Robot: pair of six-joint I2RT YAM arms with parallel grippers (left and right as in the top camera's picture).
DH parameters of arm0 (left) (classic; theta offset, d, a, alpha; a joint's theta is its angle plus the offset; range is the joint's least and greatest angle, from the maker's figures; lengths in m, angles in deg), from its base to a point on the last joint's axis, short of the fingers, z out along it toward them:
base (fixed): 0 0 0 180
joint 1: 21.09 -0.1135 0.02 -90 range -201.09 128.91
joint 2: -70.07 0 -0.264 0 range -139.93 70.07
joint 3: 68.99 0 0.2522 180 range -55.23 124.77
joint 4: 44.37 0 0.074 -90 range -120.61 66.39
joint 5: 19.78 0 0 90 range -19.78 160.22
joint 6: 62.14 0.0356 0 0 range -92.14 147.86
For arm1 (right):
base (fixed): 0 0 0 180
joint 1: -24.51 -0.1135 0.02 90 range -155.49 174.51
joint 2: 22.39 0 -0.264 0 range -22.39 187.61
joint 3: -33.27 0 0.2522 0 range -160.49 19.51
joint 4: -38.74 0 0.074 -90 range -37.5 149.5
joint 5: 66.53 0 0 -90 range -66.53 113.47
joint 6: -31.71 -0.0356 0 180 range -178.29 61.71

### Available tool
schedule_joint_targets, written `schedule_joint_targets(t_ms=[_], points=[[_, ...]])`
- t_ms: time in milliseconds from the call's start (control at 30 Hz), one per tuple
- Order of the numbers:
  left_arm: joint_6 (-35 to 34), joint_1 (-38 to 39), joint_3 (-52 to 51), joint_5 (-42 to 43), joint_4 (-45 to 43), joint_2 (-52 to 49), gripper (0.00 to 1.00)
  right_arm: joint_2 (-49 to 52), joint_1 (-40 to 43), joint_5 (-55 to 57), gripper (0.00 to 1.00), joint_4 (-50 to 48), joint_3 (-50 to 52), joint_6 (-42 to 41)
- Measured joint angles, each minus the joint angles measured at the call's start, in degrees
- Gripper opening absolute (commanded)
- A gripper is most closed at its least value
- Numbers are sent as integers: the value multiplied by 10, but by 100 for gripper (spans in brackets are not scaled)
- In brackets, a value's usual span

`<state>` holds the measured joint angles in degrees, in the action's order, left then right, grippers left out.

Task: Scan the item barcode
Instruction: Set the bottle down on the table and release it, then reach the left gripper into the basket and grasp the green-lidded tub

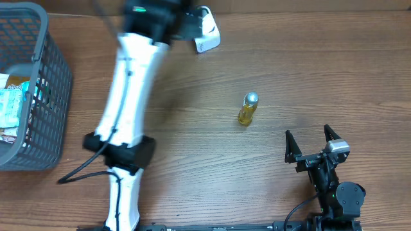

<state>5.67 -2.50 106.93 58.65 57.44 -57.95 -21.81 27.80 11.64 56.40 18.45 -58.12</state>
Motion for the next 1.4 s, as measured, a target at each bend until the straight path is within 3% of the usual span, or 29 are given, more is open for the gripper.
schedule_joint_targets(t_ms=[467, 667, 967, 1400], points=[[1, -329, 37, -18, 85, 78, 100, 0, 0, 0, 100, 0, 0, 0], [2, -441, -6, -9, 84, 78, 100, 0, 0, 0, 100, 0, 0, 0], [20, -518, -161, 0, 74, 78, 99, 0, 0, 0, 100, 0, 0, 0], [90, -554, -325, 100, -47, 78, 99, 0, 0, 0, 100, 0, 0, 0]])
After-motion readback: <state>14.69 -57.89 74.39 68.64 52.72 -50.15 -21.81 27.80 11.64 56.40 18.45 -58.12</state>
